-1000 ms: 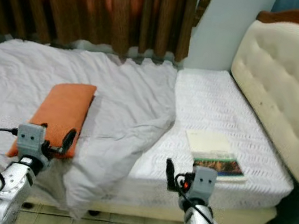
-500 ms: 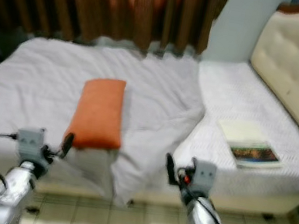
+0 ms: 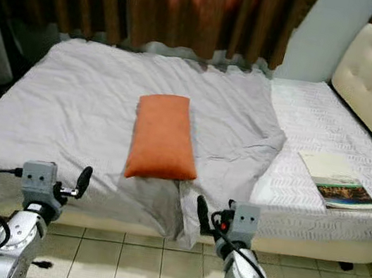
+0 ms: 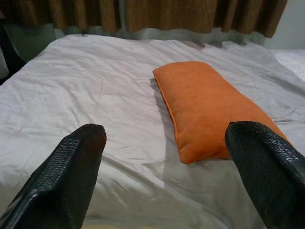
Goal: Clean up the room
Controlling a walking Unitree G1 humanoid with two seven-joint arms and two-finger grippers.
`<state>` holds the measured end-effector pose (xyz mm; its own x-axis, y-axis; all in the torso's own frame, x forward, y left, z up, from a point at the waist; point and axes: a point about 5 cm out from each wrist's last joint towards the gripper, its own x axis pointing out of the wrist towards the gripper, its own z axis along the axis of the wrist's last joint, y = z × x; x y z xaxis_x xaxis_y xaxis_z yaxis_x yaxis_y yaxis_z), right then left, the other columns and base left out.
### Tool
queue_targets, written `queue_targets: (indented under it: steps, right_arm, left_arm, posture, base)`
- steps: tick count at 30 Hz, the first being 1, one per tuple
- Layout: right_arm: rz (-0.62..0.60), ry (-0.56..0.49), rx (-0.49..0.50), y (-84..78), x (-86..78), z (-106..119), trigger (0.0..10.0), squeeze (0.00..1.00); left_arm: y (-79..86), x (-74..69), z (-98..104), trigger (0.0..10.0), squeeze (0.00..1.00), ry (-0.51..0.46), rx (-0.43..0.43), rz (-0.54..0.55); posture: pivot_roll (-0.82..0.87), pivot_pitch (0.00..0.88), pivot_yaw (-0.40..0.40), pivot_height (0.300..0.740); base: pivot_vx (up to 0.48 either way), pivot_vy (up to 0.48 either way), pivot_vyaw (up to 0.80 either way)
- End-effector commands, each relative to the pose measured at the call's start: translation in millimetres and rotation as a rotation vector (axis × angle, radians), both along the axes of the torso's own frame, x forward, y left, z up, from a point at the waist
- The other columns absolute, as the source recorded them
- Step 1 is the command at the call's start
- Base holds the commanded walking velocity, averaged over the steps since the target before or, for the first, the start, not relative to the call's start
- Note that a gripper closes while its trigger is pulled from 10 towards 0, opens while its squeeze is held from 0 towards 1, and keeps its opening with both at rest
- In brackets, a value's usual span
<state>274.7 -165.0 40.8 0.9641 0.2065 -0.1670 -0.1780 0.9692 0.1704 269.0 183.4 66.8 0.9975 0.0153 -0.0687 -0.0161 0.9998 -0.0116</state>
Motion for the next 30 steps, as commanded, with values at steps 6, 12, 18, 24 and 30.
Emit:
queue_targets:
  steps: [6, 12, 18, 24, 30]
  right_arm:
    - [0.046, -0.010, 0.006, 13.4, 8.7, 4, 10.0, 0.00]
    - [0.031, -0.001, 0.014, 12.6, 10.9, 2, 10.0, 0.00]
    - [0.017, 0.008, 0.019, 9.9, 11.7, 1, 10.0, 0.00]
    - [0.021, 0.012, 0.015, 10.7, 10.8, -1, 10.0, 0.00]
    - [0.036, 0.014, 0.016, 14.9, 12.4, -1, 10.0, 0.00]
  left_arm:
    - [3.8, 9.1, 17, 10.0, 0.00, -0.052, 0.035, -0.009]
    - [1.7, 11.0, 15, 10.0, 0.00, -0.036, 0.037, -0.024]
    - [-3.2, 10.9, 10, 10.0, 0.00, -0.017, 0.011, -0.031]
    - [-8.1, 12.2, 8, 10.0, 0.00, -0.004, 0.012, -0.051]
    - [-5.5, 14.9, 7, 10.0, 0.00, 0.007, 0.013, -0.062]
  posture:
    - [0.06, 0.017, -0.043, 0.740]
    - [0.06, 0.016, -0.032, 0.740]
    - [0.05, 0.018, -0.026, 0.740]
    - [0.05, 0.020, -0.027, 0.740]
    - [0.05, 0.004, -0.018, 0.740]
  base:
    - [0.480, 0.000, 0.00]
    - [0.480, 0.000, 0.00]
    - [0.480, 0.000, 0.00]
    - [0.480, 0.000, 0.00]
    - [0.480, 0.000, 0.00]
